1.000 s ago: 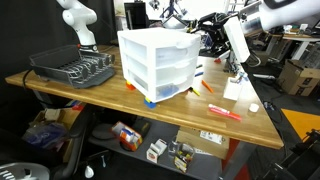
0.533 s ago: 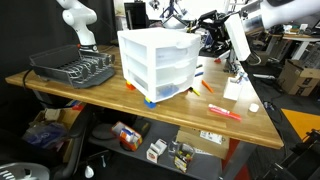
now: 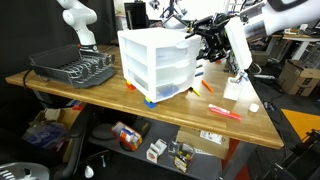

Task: Open the top drawer of the cabinet

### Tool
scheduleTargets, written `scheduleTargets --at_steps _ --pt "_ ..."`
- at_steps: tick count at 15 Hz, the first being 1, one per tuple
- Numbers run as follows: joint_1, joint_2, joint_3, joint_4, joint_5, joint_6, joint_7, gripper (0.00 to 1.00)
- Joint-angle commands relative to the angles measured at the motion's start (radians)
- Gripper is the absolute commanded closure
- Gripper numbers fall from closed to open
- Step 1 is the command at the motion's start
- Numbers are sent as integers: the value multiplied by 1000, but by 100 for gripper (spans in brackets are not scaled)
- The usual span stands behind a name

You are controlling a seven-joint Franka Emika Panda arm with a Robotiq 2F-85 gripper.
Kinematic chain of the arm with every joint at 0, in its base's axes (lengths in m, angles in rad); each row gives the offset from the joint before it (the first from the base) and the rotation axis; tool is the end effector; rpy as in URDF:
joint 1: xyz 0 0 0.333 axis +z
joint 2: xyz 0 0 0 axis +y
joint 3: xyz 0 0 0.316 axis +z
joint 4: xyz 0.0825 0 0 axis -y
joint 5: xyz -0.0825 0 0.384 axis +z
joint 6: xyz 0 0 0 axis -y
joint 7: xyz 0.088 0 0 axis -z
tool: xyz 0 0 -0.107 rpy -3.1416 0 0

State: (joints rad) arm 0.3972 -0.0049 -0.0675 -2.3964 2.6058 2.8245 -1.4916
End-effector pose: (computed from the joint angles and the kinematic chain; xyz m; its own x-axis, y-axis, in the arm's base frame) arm 0.4430 0.1245 0.3008 0.6134 -0.7367 0.2845 -0.2568 -0.5268 -0.8103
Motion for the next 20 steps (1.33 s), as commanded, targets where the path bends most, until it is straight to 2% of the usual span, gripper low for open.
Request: scheduleTargets --at_steps 1,7,19,20 --pt "-3 0 -5 -1 0 -24 -4 0" --pt "-20 13 -49 37 -4 -42 -23 0" --pt "-5 105 -49 62 -4 -100 -33 0" --pt "-6 108 -56 70 -4 -101 -41 7"
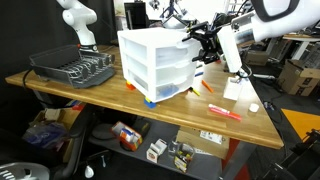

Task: Open the top drawer of the cabinet

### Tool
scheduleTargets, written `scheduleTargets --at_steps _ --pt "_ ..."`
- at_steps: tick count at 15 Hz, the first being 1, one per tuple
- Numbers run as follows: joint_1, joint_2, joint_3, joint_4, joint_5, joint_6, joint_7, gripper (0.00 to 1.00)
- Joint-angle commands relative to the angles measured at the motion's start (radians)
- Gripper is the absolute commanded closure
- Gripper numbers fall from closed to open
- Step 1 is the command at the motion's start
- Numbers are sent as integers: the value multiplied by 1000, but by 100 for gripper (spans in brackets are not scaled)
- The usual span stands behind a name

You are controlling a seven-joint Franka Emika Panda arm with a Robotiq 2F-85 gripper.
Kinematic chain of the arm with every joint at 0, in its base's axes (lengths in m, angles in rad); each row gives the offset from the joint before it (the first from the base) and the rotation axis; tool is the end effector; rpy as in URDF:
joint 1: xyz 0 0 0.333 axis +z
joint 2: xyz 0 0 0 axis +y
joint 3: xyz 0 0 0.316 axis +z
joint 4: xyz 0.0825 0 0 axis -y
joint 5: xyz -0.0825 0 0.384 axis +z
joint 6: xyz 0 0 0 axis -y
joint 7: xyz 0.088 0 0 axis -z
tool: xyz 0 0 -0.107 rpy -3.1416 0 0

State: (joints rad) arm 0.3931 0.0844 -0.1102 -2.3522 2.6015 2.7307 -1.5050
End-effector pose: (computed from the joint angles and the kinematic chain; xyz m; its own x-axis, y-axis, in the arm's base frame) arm 0.4685 0.1156 0.2798 0.6008 -0.7460 0.2874 -0.2322 -0.5068 -0.8302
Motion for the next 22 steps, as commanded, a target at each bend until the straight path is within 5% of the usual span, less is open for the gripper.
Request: scheduleTargets --at_steps 1,6,13,22 --pt "-3 20 -21 34 0 -10 -33 22" --pt "1 22 -36 56 0 -11 -32 62" --pt "0 26 -35 65 0 -15 -22 97" --pt "-5 2 -41 46 1 -1 43 94"
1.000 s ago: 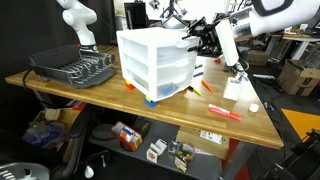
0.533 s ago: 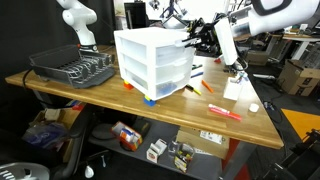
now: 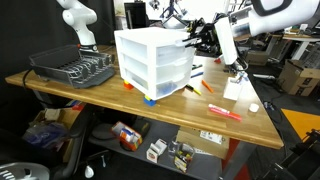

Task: Open the top drawer of the cabinet

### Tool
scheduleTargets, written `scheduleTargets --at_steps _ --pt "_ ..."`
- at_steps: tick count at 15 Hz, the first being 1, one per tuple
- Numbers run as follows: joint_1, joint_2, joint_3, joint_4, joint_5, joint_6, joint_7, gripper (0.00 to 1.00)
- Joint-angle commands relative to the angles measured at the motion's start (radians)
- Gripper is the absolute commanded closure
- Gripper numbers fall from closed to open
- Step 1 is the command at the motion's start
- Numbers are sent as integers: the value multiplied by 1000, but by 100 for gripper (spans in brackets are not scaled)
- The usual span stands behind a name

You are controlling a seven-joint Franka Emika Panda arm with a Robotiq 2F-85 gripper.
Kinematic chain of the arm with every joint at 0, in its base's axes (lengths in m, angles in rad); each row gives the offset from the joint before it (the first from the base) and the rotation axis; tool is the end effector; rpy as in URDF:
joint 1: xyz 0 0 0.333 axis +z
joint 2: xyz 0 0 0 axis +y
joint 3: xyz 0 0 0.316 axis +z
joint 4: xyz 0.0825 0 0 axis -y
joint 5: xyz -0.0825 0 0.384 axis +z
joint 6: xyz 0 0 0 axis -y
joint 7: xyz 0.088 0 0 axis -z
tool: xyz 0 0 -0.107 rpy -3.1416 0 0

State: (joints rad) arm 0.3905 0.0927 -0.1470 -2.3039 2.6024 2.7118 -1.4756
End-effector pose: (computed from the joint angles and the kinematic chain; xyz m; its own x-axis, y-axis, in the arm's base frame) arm 0.4906 0.1029 0.2954 0.5538 -0.7843 0.2796 -0.2196 -0.4615 -0.8595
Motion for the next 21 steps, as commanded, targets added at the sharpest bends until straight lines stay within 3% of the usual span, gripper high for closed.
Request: scheduleTargets --at_steps 1,11,21 --pt "-2 -10 -3 -5 0 21 20 94" --pt "-5 -72 -2 -45 -37 84 81 94" --pt "4 -168 0 -164 -341 99 390 94"
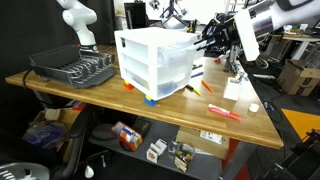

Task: Open the top drawer of the cabinet

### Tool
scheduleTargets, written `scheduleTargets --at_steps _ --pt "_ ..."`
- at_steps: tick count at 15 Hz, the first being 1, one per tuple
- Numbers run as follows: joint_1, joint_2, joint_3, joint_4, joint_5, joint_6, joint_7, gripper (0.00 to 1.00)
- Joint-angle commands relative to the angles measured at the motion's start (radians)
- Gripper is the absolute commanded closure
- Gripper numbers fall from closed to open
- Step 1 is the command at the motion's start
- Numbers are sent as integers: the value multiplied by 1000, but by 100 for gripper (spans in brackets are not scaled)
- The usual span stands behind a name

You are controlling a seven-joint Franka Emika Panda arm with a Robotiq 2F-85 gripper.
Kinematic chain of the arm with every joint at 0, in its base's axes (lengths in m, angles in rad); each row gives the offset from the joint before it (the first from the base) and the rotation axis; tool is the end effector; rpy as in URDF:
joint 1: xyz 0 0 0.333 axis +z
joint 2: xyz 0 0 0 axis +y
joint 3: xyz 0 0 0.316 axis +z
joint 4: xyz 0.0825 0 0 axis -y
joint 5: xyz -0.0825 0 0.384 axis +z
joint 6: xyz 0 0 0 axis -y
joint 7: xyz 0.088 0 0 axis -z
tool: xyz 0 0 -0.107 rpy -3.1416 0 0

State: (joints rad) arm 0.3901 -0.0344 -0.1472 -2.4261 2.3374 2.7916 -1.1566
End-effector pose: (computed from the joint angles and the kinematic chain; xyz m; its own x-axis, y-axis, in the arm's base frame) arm 0.4538 0.0785 0.3092 0.5919 -0.7889 0.1650 -0.3414 -0.4308 -0.8354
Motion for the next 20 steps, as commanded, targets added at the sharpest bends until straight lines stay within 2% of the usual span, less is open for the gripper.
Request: scheduleTargets --at_steps 1,20 --pt "5 -52 0 -54 -105 19 101 94" --pt "-4 -211 -34 -215 -556 9 466 94"
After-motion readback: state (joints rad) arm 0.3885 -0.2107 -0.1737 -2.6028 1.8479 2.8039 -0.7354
